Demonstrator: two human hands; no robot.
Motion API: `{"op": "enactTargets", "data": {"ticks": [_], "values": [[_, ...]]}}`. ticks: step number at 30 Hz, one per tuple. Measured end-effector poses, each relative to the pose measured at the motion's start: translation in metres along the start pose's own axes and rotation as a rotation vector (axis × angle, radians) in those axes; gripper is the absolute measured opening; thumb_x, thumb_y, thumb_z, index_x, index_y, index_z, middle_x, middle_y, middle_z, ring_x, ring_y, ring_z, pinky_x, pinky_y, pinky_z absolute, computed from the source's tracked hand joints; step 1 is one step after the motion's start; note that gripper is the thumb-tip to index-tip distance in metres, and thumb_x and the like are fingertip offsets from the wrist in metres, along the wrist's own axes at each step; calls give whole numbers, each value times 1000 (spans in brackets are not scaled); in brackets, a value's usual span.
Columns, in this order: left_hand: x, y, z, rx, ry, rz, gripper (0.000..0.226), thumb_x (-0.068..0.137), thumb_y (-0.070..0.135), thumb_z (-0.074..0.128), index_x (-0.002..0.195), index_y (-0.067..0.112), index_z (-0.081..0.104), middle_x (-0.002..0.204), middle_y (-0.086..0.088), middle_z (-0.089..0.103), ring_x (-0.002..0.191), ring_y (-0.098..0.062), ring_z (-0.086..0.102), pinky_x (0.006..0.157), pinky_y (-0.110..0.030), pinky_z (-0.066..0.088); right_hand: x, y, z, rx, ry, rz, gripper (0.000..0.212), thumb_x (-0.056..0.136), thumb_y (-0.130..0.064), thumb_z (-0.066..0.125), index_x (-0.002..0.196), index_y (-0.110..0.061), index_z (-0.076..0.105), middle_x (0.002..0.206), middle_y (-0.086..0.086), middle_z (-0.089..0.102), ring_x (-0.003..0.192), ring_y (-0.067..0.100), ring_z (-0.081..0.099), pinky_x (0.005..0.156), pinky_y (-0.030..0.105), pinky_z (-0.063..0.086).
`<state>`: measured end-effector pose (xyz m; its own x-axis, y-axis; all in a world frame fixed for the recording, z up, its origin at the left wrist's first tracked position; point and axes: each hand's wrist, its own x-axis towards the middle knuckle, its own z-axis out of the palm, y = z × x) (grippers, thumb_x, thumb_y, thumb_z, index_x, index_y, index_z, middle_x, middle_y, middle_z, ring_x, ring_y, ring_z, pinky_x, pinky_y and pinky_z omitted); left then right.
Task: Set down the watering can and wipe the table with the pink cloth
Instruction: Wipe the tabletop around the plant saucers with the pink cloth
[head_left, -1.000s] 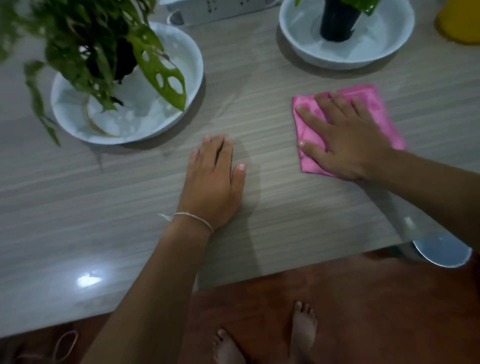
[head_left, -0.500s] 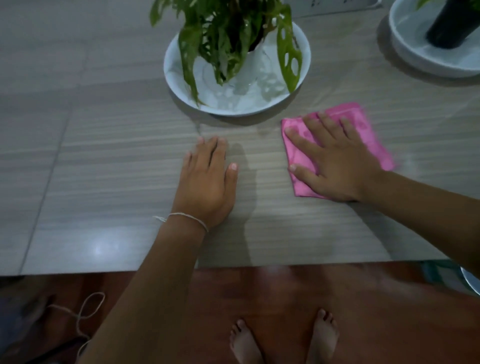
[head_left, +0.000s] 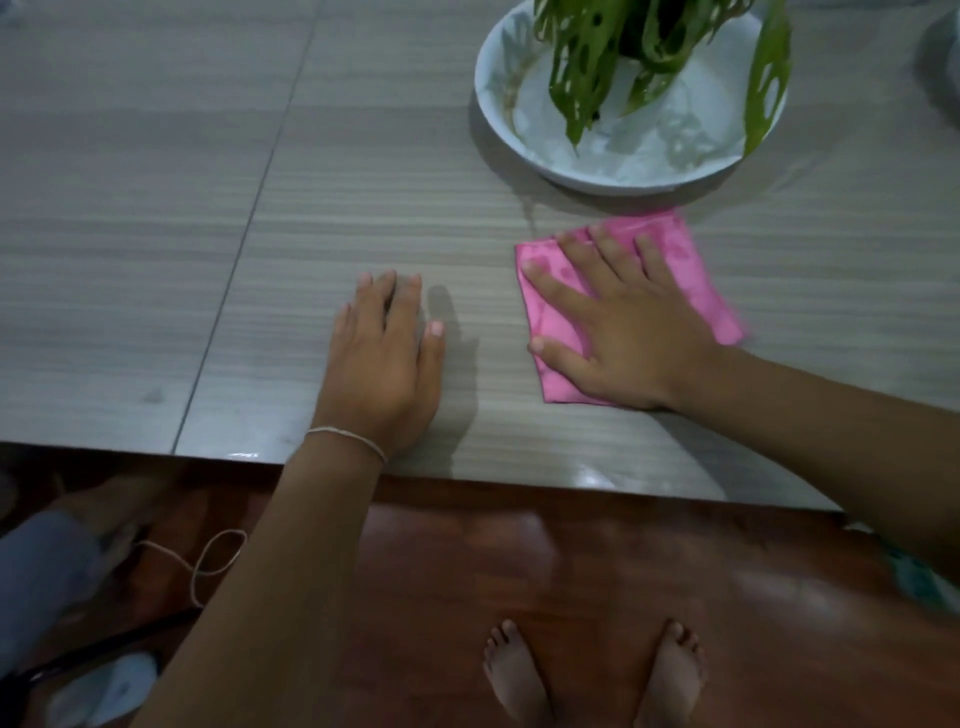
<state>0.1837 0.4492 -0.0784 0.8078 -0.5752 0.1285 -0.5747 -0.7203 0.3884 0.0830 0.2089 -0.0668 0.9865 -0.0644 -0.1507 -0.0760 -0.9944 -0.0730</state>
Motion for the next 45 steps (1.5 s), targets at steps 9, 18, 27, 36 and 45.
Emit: {"op": "enactTargets", "data": {"ticks": [9,18,27,36,45], "values": [[-16,-49,-25,-15,57,-77,58,101,40,33,148,8,42,155,-20,37,149,-37,22,118,-59,24,21,-67,3,22,11,-34,82,94,-77,13,167,-39,7,176,11,7,162,37,2,126,64,-1],[-21,-82,-33,11,123,-94,56,100,38,33,142,4,48,149,-25,43,146,-44,27,114,-62,29,43,-142,16,63,68,-32,82,95,-77,24,166,-38,15,176,10,12,161,39,5,124,69,2],[-7,-100,-36,49,104,-110,58,99,39,31,143,5,48,149,-25,42,146,-44,28,114,-60,30,55,-143,14,76,81,-40,83,93,-80,19,166,-41,13,176,8,12,162,36,6,125,67,3],[14,-117,-37,59,87,-54,57,100,39,32,143,5,48,148,-25,44,145,-44,30,112,-61,32,117,-137,-2,64,76,-15,85,93,-83,12,166,-40,5,176,7,5,162,35,2,126,66,1],[35,-119,-43,155,41,51,57,100,38,27,142,7,50,152,-21,41,149,-41,23,116,-59,27,174,-128,-7,55,89,53,87,91,-86,11,166,-41,4,177,7,4,162,35,1,127,64,-1]]}}
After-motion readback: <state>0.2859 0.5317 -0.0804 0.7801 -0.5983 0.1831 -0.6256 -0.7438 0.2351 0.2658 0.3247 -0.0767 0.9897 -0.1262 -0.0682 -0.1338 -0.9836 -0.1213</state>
